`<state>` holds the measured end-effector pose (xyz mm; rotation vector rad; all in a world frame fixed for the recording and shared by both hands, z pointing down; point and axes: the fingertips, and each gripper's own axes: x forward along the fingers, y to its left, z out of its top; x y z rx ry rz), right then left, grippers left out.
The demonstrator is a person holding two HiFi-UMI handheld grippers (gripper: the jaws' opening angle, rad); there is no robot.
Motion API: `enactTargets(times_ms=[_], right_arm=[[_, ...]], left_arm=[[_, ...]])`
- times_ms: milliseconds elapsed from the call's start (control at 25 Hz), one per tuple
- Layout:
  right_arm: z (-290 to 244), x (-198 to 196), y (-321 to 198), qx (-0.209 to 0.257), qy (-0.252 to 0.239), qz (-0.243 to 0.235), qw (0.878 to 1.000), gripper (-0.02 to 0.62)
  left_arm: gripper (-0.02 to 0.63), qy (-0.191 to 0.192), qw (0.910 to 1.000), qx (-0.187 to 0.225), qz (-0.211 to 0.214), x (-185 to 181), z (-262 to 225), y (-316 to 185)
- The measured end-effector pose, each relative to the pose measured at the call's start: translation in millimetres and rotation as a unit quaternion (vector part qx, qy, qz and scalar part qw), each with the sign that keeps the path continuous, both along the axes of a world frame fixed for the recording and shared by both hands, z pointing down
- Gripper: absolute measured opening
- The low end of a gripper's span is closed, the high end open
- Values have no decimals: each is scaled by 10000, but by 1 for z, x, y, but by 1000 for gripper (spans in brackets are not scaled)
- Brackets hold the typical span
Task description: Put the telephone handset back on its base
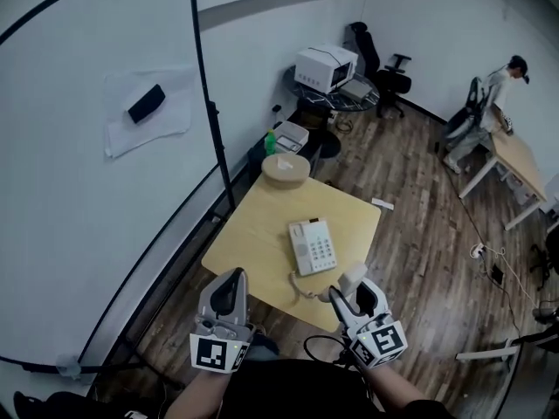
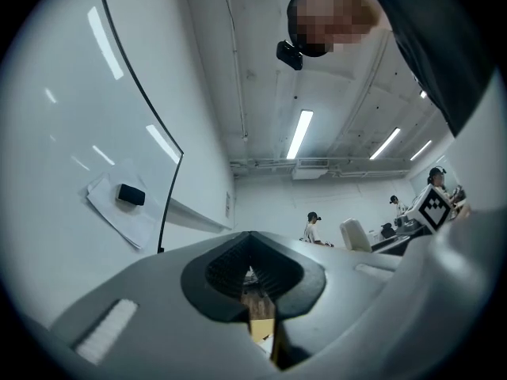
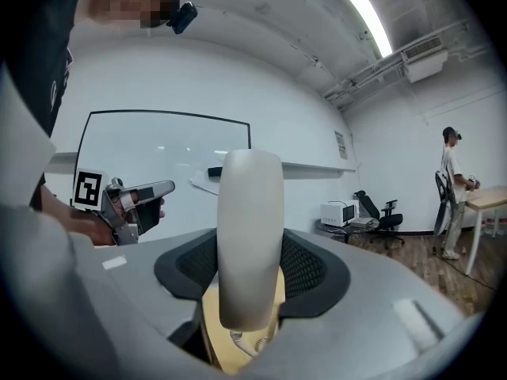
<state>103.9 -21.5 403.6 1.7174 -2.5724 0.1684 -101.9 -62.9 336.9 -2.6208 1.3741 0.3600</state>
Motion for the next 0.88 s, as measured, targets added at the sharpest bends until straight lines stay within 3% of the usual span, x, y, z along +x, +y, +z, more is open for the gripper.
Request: enactTargets(times_ms=[480,880], right_arm=[[17,-19,-98,-360,339,592,9970,232],[64,-9,-150,-1026,666,707,9900,232]], left_arm=[[0,175,9977,-214,623,-15,25,-116],[0,168,9955,-472,809,-5,49,-148]])
